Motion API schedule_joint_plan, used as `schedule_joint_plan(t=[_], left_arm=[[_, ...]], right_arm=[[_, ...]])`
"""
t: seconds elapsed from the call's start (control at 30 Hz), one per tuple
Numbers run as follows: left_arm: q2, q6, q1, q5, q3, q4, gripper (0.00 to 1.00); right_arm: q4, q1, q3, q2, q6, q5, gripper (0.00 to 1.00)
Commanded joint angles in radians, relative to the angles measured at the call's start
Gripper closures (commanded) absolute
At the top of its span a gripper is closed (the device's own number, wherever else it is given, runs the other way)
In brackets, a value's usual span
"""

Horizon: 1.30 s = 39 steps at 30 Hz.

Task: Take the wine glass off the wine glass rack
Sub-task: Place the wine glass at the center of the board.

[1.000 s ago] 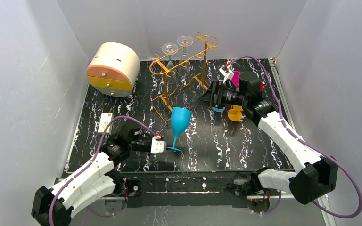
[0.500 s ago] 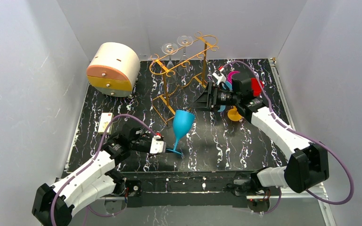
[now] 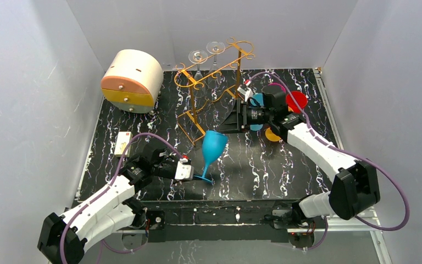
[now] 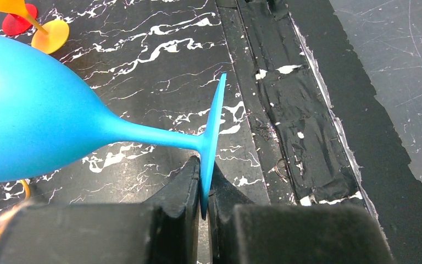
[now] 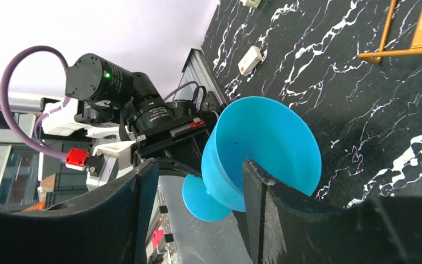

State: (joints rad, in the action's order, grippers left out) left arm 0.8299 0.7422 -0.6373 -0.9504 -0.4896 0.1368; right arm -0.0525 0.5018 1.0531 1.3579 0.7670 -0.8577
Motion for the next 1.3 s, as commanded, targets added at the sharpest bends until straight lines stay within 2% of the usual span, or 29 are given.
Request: schedule_joint_plan(t=[0.0, 0.23, 0.33, 0.4, 0.53, 0.73, 1.07, 1.27], left_arm=[[0.002, 0.022, 0.004, -0.036, -0.014, 0.014, 1.00], [-0.018, 0.023, 0.004, -0.018, -0.017, 0.015, 1.00], [-0.030, 0.020, 0.004, 0.002, -0.012, 0.005, 1.00], [-0.031, 0.021, 0.004, 0.015, -0.011, 0.006, 1.00], [-0.043, 0.022, 0.004, 0.072, -0.008, 0.001, 1.00], [-0.036, -0.001, 0.004, 0.066, 0.000, -0.022, 1.00], [-0.044, 0.000, 0.004, 0.078, 0.006, -0.023, 1.00], [-0.046, 0.006, 0.004, 0.095, 0.006, -0.023, 1.00]], right_arm=[[0.044, 0.044, 0.060, 0.046, -0.016, -0.028, 0.36], [0.021, 0.087, 0.094, 0.100, -0.037, -0.056, 0.42], [-0.008, 0.088, 0.099, 0.096, -0.053, -0.061, 0.51], [-0.027, 0.089, 0.102, 0.076, -0.065, -0.043, 0.53], [-0.011, 0.090, 0.082, 0.038, -0.071, -0.041, 0.53], [-0.009, 0.091, 0.090, 0.041, -0.058, -0.065, 0.48], [0.002, 0.104, 0.106, 0.059, -0.046, -0.103, 0.46], [-0.083, 0.114, 0.153, 0.080, -0.098, -0.148, 0.43]])
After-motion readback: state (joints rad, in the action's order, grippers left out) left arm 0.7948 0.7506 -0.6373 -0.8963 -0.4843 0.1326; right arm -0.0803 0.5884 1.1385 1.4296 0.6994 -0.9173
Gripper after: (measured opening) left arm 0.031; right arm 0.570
